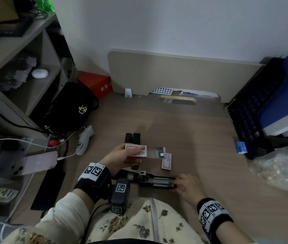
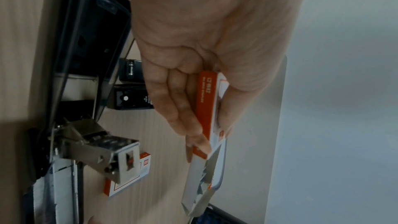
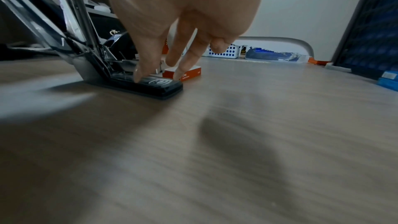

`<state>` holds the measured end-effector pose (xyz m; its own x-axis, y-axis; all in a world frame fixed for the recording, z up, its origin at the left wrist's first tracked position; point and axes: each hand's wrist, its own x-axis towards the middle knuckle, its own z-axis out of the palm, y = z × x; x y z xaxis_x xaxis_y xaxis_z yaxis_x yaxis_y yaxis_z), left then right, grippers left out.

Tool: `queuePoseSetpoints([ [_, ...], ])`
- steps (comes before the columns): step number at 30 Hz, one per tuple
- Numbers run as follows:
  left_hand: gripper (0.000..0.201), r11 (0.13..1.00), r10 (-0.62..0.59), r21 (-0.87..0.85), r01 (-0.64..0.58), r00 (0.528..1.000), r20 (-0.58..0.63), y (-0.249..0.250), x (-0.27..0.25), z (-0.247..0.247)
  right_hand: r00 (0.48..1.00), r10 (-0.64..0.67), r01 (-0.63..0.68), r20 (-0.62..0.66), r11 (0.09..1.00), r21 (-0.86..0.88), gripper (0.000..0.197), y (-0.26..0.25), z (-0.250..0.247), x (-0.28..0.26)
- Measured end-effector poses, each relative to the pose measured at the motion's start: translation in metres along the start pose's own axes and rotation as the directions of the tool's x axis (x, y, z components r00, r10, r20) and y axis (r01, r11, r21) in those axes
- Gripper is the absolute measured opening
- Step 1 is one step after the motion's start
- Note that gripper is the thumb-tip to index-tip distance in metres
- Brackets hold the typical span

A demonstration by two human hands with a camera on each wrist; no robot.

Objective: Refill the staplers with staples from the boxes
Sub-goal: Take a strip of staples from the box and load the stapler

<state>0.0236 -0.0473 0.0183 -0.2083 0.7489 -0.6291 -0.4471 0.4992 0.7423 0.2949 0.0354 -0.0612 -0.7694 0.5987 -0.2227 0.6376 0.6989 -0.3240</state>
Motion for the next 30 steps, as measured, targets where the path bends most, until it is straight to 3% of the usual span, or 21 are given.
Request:
queuePoseSetpoints([
  [5, 0.023, 0.999, 0.0, -0.046, 0.002, 0.999, 0.034, 0.002, -0.003, 0.003, 0.997, -0.013, 0.018, -0.078, 0.998, 0.054, 0.021, -0.005, -0.007, 0.002],
  [8, 0.027, 0.994, 0.0, -0.106, 0.005, 0.999, 0.048, 0.002, -0.004, 0.004, 0.997, 0.07, -0.064, -0.042, 0.989, 0.132, 0.042, -0.009, -0.025, 0.008],
  [10, 0.03, 0.991, 0.005, -0.131, 0.002, 0.999, 0.049, 0.003, -0.003, 0.005, 0.987, 0.143, -0.11, -0.077, 0.935, 0.338, 0.051, -0.018, -0.043, 0.012],
  [12, 0.033, 0.991, 0.007, -0.134, 0.001, 0.998, 0.061, 0.003, -0.004, 0.006, 0.966, 0.209, -0.09, -0.149, 0.818, 0.568, 0.066, -0.025, -0.057, 0.019],
  [15, 0.03, 0.996, 0.015, -0.092, -0.008, 0.997, 0.074, 0.003, -0.004, 0.008, 0.963, 0.212, -0.051, -0.168, 0.751, 0.658, 0.08, -0.034, -0.072, 0.028],
  [17, 0.024, 0.998, 0.028, -0.056, -0.023, 0.996, 0.084, 0.004, -0.004, 0.01, 0.969, 0.165, -0.016, -0.184, 0.785, 0.619, 0.075, -0.04, -0.08, 0.031],
  [19, 0.02, 0.999, 0.035, -0.023, -0.033, 0.995, 0.091, 0.005, -0.005, 0.012, 0.961, 0.134, 0.031, -0.241, 0.817, 0.575, 0.058, -0.043, -0.081, 0.035],
  [21, 0.03, 0.999, 0.036, 0.016, -0.038, 0.994, 0.101, 0.005, -0.005, 0.013, 0.955, 0.118, 0.052, -0.272, 0.837, 0.545, 0.045, -0.046, -0.084, 0.035],
  [24, 0.05, 0.998, 0.038, 0.046, -0.044, 0.992, 0.123, 0.002, -0.005, 0.014, 0.959, 0.034, 0.116, -0.281, 0.858, 0.5, 0.042, -0.054, -0.093, 0.036],
  [30, 0.038, 0.998, 0.059, -0.04, -0.053, 0.983, 0.174, 0.004, -0.006, 0.016, 0.92, 0.05, 0.204, -0.389, 0.784, 0.586, 0.036, -0.051, -0.101, 0.039],
])
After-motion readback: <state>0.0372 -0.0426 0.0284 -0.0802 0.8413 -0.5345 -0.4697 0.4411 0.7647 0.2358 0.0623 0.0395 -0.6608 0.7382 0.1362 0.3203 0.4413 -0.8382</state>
